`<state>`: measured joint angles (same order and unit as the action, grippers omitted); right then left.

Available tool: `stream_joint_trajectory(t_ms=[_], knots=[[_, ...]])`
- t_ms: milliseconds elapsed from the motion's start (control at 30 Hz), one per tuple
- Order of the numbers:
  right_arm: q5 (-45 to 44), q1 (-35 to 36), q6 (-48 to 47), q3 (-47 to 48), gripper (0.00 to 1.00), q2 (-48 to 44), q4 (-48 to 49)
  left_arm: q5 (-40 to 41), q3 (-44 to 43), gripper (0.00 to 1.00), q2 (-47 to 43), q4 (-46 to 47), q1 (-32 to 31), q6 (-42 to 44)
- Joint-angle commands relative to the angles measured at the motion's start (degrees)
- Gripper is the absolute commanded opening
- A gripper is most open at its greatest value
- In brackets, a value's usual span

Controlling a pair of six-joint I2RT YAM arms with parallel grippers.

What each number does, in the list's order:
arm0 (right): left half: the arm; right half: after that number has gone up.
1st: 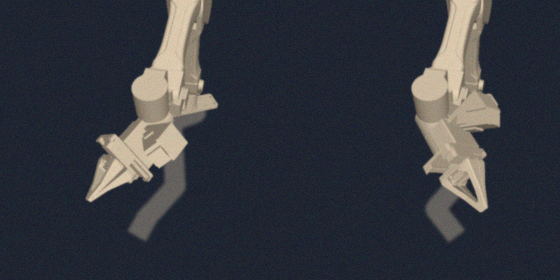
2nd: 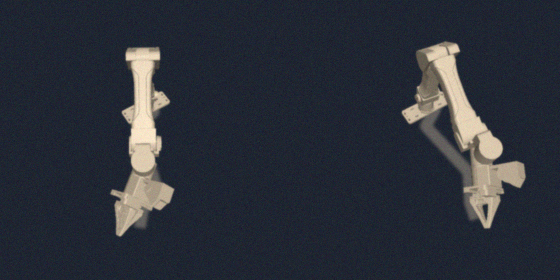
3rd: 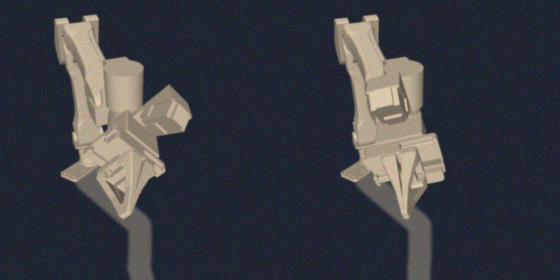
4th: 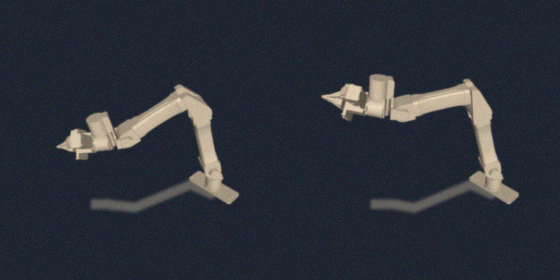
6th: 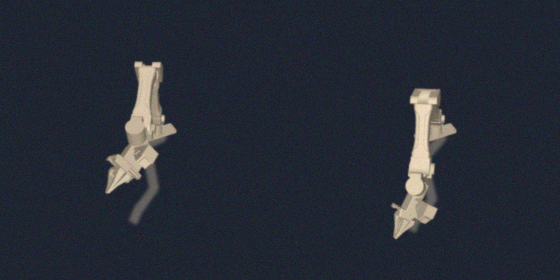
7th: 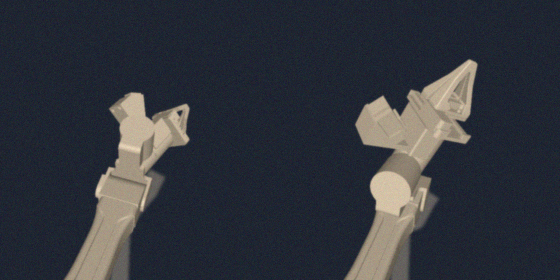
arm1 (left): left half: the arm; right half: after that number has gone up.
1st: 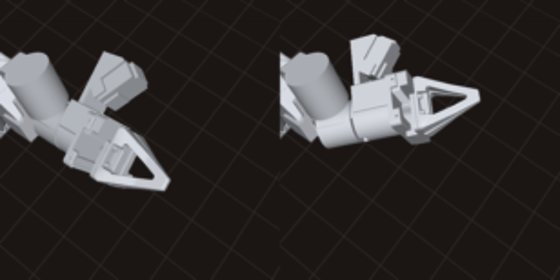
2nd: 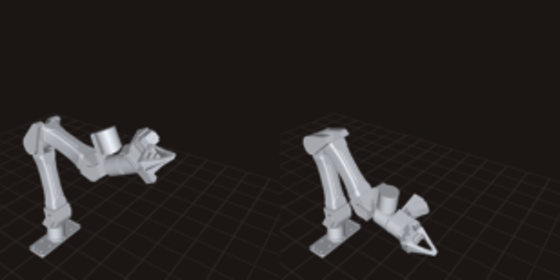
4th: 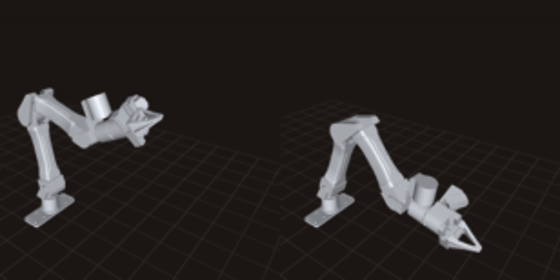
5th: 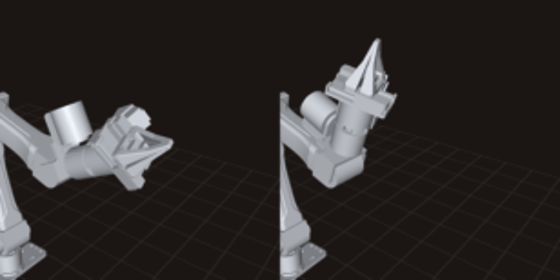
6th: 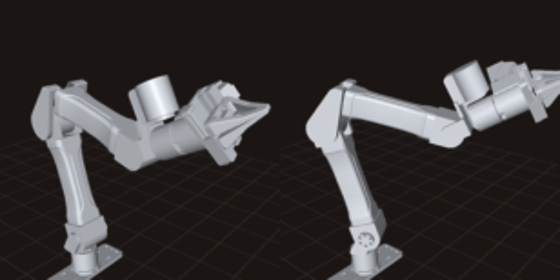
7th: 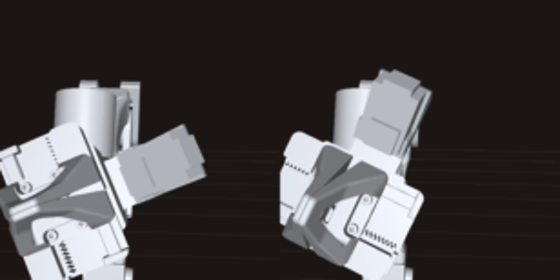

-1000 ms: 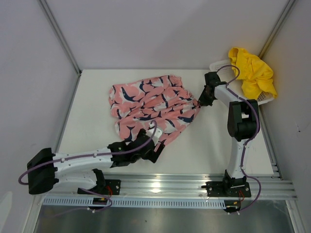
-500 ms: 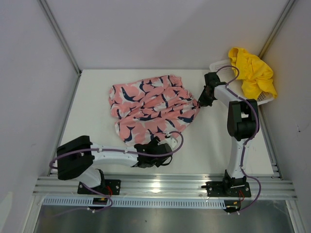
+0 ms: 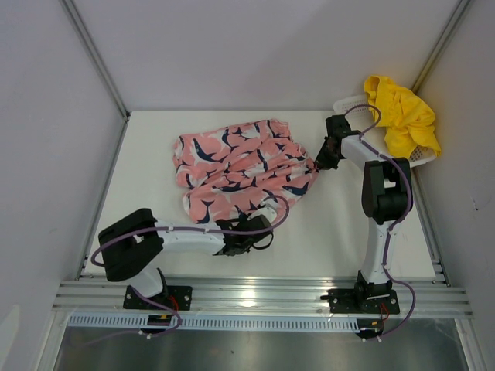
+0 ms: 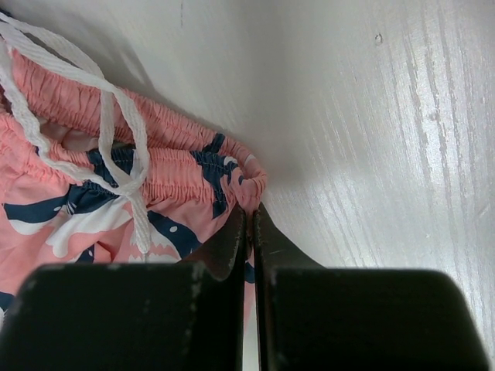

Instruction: Fold and stack the shorts

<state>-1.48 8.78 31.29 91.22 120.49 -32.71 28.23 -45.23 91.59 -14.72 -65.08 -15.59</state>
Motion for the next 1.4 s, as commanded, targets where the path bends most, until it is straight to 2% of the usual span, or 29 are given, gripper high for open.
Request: stream_joint_trajectory(t_ms=[0, 33, 133, 200, 333, 467, 533, 600, 700, 767, 800, 867, 900, 1000, 1200, 1367], knots=[[-0.1, -0.3, -1.2, 1.2, 0.0, -0.9, -0.9, -6.1, 0.8, 0.22, -1.5, -1.7, 2.2, -0.7], [-0.4, -0.3, -1.4, 1.8, 0.0, -1.0, -1.6, -7.7, 0.7, 0.12, -2.3, -2.2, 2.5, -0.3], [-2.4, -0.1, -1.8, 3.9, 0.0, -1.1, -6.4, -14.6, -0.9, 0.0, -6.4, -5.3, 2.6, 1.3], [-3.9, 0.1, -1.9, 4.1, 0.0, -1.7, -7.4, -18.9, -2.0, 0.0, -8.9, -7.7, 2.7, 1.9], [-7.1, 0.5, -3.6, 5.3, 0.0, -2.6, -11.0, -37.7, -3.5, 0.0, -14.6, -7.0, 2.9, -0.3], [-8.5, 0.8, -4.9, 6.6, 0.0, -1.8, -12.8, -50.2, -4.3, 0.0, -14.2, -6.6, 2.9, -1.7], [-8.5, 1.0, -5.4, 7.0, 0.0, -1.2, -13.2, -53.1, -3.7, 0.0, -11.8, -5.6, 2.9, -1.9], [-9.2, 1.0, -5.4, 6.5, 0.0, -0.9, -13.2, -52.3, -3.1, 0.0, -9.2, -5.8, 3.6, -2.1], [-10.0, 1.0, -5.7, 5.5, 0.0, -0.6, -12.5, -55.4, -0.4, 0.01, -4.4, -1.6, 4.4, -2.9], [-10.7, 0.8, -5.8, 5.2, 0.0, -0.4, -12.0, -54.6, -0.3, 0.03, -1.7, -0.1, 4.6, -3.0], [-10.7, 0.6, -5.9, 5.1, 0.0, -0.4, -11.9, -53.6, -0.3, 0.09, -1.2, 0.0, 4.6, -3.1], [-10.4, 0.5, -6.0, 5.0, 0.0, -0.4, -11.5, -51.1, -0.6, 0.15, -0.5, -0.7, 4.7, -3.0], [-10.3, 0.5, -6.1, 5.0, 0.0, -0.3, -11.5, -48.4, -0.7, 0.24, -1.0, -1.0, 4.8, -3.0], [-10.0, 0.3, -6.1, 4.7, 0.0, -0.4, -10.8, -43.0, -1.0, 0.33, -3.1, -2.2, 4.8, -3.2], [-9.0, 0.3, -6.1, 4.3, 0.0, -0.4, -10.2, -33.8, -0.5, 0.48, -10.5, -4.5, 3.9, -4.0], [-8.6, 0.1, -6.0, 4.1, 0.0, -0.3, -9.7, -23.7, -0.3, 0.52, -16.3, -6.5, -0.4, -4.6]])
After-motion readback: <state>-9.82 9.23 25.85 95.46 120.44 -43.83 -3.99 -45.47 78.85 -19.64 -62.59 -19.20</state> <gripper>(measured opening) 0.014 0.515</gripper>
